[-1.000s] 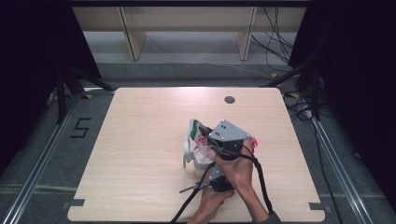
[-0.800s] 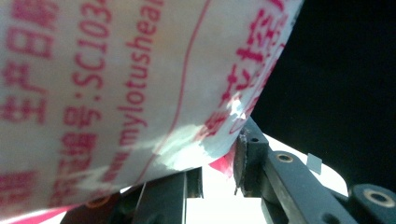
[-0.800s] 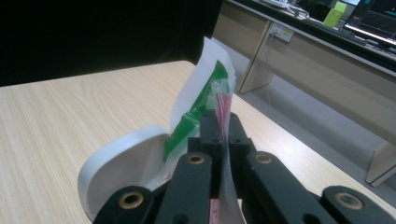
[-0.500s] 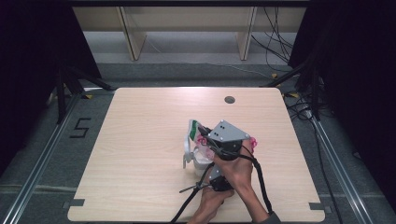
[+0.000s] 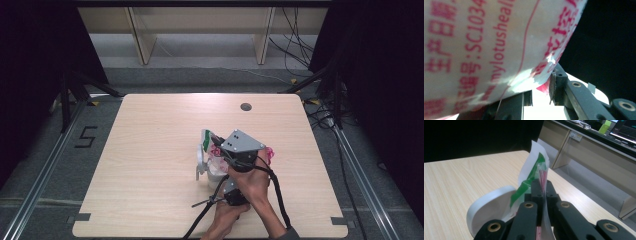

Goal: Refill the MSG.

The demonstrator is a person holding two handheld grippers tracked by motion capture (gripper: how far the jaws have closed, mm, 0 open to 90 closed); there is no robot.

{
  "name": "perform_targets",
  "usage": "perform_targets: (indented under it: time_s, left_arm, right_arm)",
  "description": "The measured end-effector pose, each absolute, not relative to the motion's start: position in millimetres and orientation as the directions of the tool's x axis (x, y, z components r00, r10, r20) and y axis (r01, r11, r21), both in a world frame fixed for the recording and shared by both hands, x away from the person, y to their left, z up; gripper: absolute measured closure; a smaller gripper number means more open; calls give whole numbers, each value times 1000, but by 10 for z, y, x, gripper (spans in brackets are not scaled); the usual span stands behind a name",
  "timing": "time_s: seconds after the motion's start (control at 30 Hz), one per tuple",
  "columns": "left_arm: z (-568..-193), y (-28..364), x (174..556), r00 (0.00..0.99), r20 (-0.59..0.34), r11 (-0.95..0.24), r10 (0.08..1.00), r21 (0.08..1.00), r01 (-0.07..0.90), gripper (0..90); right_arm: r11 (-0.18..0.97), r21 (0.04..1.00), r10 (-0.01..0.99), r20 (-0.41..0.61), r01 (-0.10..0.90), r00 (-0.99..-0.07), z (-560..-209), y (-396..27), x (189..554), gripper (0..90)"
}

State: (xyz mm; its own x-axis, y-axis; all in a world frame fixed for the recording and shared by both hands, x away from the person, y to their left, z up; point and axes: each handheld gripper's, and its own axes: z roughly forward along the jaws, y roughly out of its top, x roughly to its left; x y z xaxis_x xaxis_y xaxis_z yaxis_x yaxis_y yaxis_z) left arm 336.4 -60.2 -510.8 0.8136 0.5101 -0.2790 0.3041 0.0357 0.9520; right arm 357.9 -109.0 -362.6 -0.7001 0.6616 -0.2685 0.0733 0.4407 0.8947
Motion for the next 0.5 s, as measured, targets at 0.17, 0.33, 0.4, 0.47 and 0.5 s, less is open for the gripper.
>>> perform_targets:
  time_s: [0.17, 0.33, 0.4, 0.47, 0.5]
  left_arm:
    - [-5099, -604, 3358, 812, -279, 36, 512, 952, 304, 753]
    - [-5100, -602, 3362, 810, -283, 44, 513, 951, 305, 753]
    - [-5110, -607, 3362, 809, -287, 43, 513, 950, 309, 752]
    - [-5105, -590, 3357, 808, -275, 24, 520, 951, 308, 752]
    - [-5108, -596, 3362, 812, -281, 38, 512, 952, 305, 753]
  right_arm:
    - [429, 901, 668, -271, 61, -693, -3601, -1115, 3573, 900]
    - [432, 899, 662, -267, 66, -701, -3607, -1098, 3570, 900]
    - [434, 897, 666, -263, 77, -698, -3630, -1093, 3582, 900]
    - [430, 899, 669, -256, 83, -698, -3632, -1097, 3583, 900]
    - [429, 900, 667, -258, 77, -699, -3624, -1102, 3582, 900]
